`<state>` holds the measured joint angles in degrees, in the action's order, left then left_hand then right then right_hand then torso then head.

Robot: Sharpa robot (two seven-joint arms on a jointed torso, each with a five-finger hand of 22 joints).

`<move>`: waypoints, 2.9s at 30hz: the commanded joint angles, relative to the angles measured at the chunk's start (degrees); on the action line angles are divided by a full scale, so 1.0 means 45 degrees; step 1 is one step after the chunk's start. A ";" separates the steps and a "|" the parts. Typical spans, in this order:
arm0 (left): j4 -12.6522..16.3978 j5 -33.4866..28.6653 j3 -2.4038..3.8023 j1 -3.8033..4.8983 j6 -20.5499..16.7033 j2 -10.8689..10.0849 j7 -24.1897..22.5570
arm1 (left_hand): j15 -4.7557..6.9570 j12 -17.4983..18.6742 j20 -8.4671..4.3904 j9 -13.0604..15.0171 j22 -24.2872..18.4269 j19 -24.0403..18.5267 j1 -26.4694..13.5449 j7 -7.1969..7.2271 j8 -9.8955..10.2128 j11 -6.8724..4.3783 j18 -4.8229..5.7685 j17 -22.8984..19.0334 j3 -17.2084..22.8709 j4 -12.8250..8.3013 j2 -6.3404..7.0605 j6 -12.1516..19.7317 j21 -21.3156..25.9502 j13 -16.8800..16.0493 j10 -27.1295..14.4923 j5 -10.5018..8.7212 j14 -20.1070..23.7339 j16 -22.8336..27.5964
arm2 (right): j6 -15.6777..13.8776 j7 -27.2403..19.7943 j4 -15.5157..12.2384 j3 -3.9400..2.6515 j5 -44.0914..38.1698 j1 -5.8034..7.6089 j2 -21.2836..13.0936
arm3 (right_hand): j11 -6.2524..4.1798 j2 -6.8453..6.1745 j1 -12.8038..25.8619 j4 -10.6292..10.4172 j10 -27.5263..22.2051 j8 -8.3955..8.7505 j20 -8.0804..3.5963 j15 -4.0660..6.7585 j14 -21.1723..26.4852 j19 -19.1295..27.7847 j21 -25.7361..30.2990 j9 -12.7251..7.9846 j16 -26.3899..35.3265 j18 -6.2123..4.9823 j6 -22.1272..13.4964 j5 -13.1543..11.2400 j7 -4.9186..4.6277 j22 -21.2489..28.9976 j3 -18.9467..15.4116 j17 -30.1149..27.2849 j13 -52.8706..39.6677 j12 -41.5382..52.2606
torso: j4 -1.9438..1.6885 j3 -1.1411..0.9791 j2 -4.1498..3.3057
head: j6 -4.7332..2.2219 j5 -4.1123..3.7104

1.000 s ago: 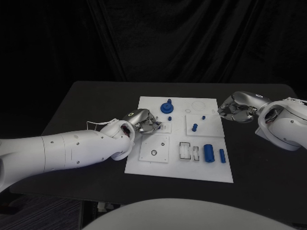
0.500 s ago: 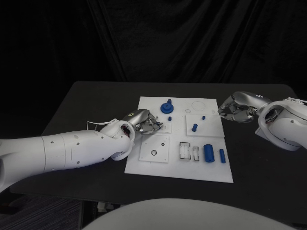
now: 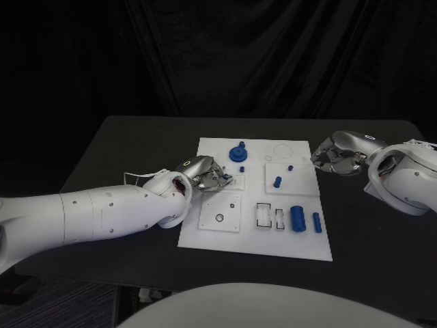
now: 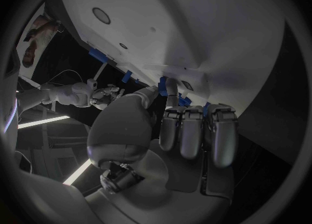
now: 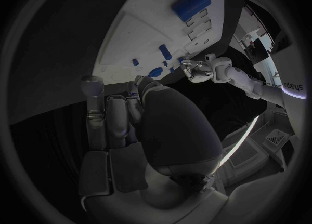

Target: Assemble the parts on the task board

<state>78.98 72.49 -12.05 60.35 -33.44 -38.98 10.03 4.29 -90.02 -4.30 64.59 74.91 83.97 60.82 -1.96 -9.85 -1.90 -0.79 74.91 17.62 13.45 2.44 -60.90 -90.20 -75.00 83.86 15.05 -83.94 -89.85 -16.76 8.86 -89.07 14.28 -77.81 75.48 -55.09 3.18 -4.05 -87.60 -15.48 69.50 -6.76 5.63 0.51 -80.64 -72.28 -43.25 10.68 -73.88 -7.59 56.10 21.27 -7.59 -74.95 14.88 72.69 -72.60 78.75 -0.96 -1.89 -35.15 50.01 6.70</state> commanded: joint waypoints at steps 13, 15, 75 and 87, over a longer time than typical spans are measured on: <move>-0.0008 0.0019 -0.0009 -0.0027 -0.0035 0.0017 -0.0726 | -0.0152 0.0005 0.0143 -0.0111 0.3354 0.1340 -0.0332 -0.0161 0.0213 0.0179 0.0176 0.3353 -0.0850 0.0608 0.0062 0.0002 0.0044 -0.3334 0.1365 -0.0682 -0.1346 -0.0034 | 0.0070 0.0232 -0.0015 -0.0010 -0.0024 -0.0034 -0.0027 | 0.0016 -0.0046 0.0048 -0.0003 -0.0063 0.0086 0.0000 -0.0001 0.0096 0.0126 0.0070 0.0000 0.0080 -0.0186 -0.0029 0.0066 -0.0025 -0.0819 0.0074 -0.0018 0.0010 -0.0032 | -0.0007 -0.0003 0.0000 | -0.0002 -0.0018; -0.0011 0.0019 -0.0009 -0.0027 -0.0039 0.0017 -0.0727 | -0.0164 0.0005 0.0154 -0.0114 0.3354 0.1340 -0.0421 -0.0165 0.0213 0.0185 0.0176 0.3353 -0.1000 0.0680 0.0032 -0.0021 0.0044 -0.3334 0.1365 -0.0800 -0.1346 -0.0034 | 0.0073 0.0235 -0.0015 -0.0010 -0.0024 -0.0034 -0.0028 | 0.0016 -0.0046 0.0048 -0.0003 -0.0063 0.0086 0.0000 -0.0001 0.0096 0.0126 0.0070 0.0000 0.0080 -0.0186 -0.0029 0.0066 -0.0025 -0.0819 0.0074 -0.0018 0.0010 -0.0032 | -0.0008 -0.0004 -0.0001 | -0.0002 -0.0011; -0.0013 0.0019 -0.0009 -0.0028 0.0124 0.0125 -0.0592 | 0.0051 0.0005 -0.0025 0.2557 0.3354 0.1340 0.1501 0.0156 -0.1206 -0.0076 0.0176 0.3353 -0.2038 0.0247 -0.0544 0.0500 0.0044 -0.3334 0.1365 0.2190 -0.1346 -0.0034 | 0.0144 0.0311 -0.0055 -0.0010 0.0042 -0.0034 -0.0061 | 0.0016 -0.0050 0.0067 -0.0008 -0.0099 0.0099 0.0001 0.0000 0.0105 0.0127 0.0099 0.0000 0.0089 -0.0189 -0.0036 0.0066 -0.0027 -0.0818 0.0093 -0.0038 0.0046 -0.0046 | -0.0006 -0.0004 0.0004 | -0.0002 0.0048; 0.0042 0.0019 -0.0008 -0.0028 0.0132 0.0132 -0.0574 | 0.0097 0.0005 -0.0078 0.2532 0.3354 0.1340 0.1893 0.0198 -0.1114 -0.0123 0.0176 0.3353 -0.1252 0.0138 -0.0168 0.0527 0.0044 -0.3334 0.1365 0.3824 -0.1346 -0.0034 | 0.0153 0.0328 -0.0078 -0.0010 0.0042 -0.0034 -0.0085 | 0.0016 -0.0051 0.0076 -0.0012 -0.0113 0.0104 0.0001 0.0000 0.0119 0.0138 0.0132 0.0000 0.0112 -0.0195 -0.0040 0.0066 -0.0028 -0.0811 0.0096 -0.0064 0.0059 -0.0053 | -0.0019 -0.0006 -0.0009 | -0.0002 0.0020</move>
<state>79.01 72.49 -12.01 60.33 -33.31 -38.52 7.81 4.30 -90.02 -4.32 74.91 74.91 83.97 69.02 -1.41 -15.18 -2.10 -0.79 74.91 11.74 13.98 1.55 -58.57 -90.20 -74.99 84.06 32.11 -83.94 -89.85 -16.37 9.20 -89.28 14.28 -77.57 75.46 -55.35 3.18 -4.05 -87.60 -15.48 69.50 -6.49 5.64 0.51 -80.64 -71.87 -42.98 10.68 -73.67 -7.60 56.10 21.27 -7.59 -74.91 14.88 72.45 -72.39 78.75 -1.04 -1.90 -35.17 50.01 6.78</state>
